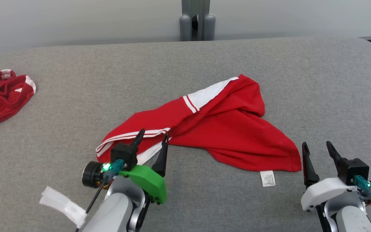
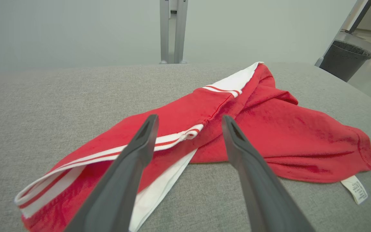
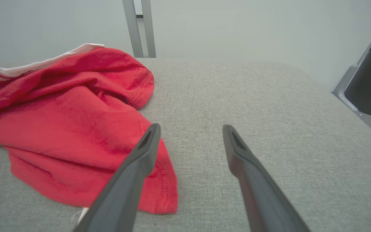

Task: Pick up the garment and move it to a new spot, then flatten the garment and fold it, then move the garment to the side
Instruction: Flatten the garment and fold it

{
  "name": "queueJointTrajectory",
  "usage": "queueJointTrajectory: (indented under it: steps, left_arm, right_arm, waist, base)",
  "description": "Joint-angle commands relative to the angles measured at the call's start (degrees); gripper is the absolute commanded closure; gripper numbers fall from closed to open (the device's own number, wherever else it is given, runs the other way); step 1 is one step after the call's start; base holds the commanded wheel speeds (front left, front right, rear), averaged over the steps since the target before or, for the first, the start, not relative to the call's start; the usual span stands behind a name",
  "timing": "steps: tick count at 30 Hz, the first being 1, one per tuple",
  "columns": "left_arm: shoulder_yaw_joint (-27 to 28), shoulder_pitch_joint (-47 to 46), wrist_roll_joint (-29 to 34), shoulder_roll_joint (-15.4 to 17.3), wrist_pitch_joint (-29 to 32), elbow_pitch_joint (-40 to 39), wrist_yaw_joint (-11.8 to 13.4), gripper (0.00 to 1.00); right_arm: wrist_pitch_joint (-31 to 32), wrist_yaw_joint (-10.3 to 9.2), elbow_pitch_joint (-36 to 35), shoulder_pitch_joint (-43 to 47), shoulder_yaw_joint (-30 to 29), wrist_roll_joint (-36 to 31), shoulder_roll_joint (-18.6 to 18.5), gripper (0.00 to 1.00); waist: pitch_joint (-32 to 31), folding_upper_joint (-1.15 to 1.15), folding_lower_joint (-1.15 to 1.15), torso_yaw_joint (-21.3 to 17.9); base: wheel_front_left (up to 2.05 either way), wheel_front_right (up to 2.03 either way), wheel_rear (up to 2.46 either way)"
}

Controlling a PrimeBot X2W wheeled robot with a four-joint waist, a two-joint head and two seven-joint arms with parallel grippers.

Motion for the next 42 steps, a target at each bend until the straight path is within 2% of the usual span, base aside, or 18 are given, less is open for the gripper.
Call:
queueJointTrajectory:
  steps: [1,5,10,11,12,14,22,28,32,36,41,42]
  left_arm:
    - [-0.94,-2.48,1.46,0.36,0.68,2.12,-0.69,0.0]
    - [-2.95,-7.42,3.51,0.55,2.9,8.76,-1.67,0.0]
    - [-3.41,-11.81,5.11,0.87,2.85,15.72,-0.4,0.0]
    - [-3.3,-12.5,5.28,0.93,2.75,17.02,-0.1,0.17]
    - [-3.25,-12.88,5.2,0.86,2.66,18.02,-0.09,0.57]
    - [-3.08,-13.71,4.8,0.69,2.15,19.79,-0.4,1.0]
    - [-0.65,-18.36,4.24,0.8,-4.49,22.04,1.83,1.0]
    - [2.22,-26.12,5.03,2.79,-7.0,20.62,4.31,1.0]
    - [3.2,-32.2,5.74,4.62,-7.09,22.4,4.51,1.0]
    - [3.78,-37.49,5.08,5.1,-5.11,26.58,3.95,1.0]
    - [4.05,-40.82,4.94,4.98,-5.75,30.58,4.37,1.0]
    - [4.14,-41.27,4.78,4.82,-5.91,31.42,4.33,0.83]
  right_arm:
    - [-0.33,-0.08,-1.23,-0.85,0.43,0.32,0.05,0.0]
    - [-0.06,-0.08,-3.58,-1.74,1.88,0.83,0.19,0.0]
    - [-0.12,-0.08,-5.17,-2.73,3.33,2.12,0.2,0.0]
    - [-0.24,-0.08,-5.45,-2.88,3.33,2.37,0.2,0.0]
    - [-0.35,-0.08,-5.65,-2.98,3.29,2.55,0.19,0.0]
    - [-0.55,-0.08,-5.99,-3.06,3.01,3.08,0.2,0.0]
    - [-1.84,-0.08,-8.53,-3.08,1.42,5.13,0.22,0.0]
    - [-2.18,-0.08,-11.33,-4.06,2.98,6.5,0.22,0.0]
    - [-2.28,-0.08,-12.27,-5.47,4.95,7.54,0.22,0.0]
    - [-2.26,-0.08,-12.58,-6.69,6.23,8.34,0.2,0.0]
    - [-2.28,-0.08,-13.09,-7.4,6.23,8.66,0.22,0.0]
    - [-2.29,-0.08,-13.15,-7.41,6.17,8.63,0.22,0.0]
  waist:
    - [1.3,0.0,0.0,-1.59]
    - [2.94,0.0,0.0,-3.53]
    - [4.61,0.0,0.0,-5.43]
    - [4.86,0.0,0.0,-5.72]
    - [5.03,0.0,0.0,-5.92]
    - [5.28,0.0,0.0,-6.2]
    - [6.38,0.0,0.0,-6.4]
    - [9.22,0.0,0.0,-7.71]
    - [12.14,0.0,0.0,-9.66]
    - [15.09,0.0,0.0,-11.82]
    - [17.4,0.0,0.0,-13.32]
    - [17.65,0.0,0.0,-13.49]
  base:
    - [0.0,0.0,0.0]
    - [0.0,0.0,0.0]
    - [0.0,0.0,0.0]
    - [0.0,0.0,0.0]
    - [0.0,0.0,0.0]
    - [0.0,0.0,0.0]
    - [0.0,0.0,0.0]
    - [0.0,0.0,0.0]
    - [0.0,0.0,0.0]
    - [0.0,0.0,0.0]
    - [0.0,0.0,0.0]
    - [0.0,0.0,0.0]
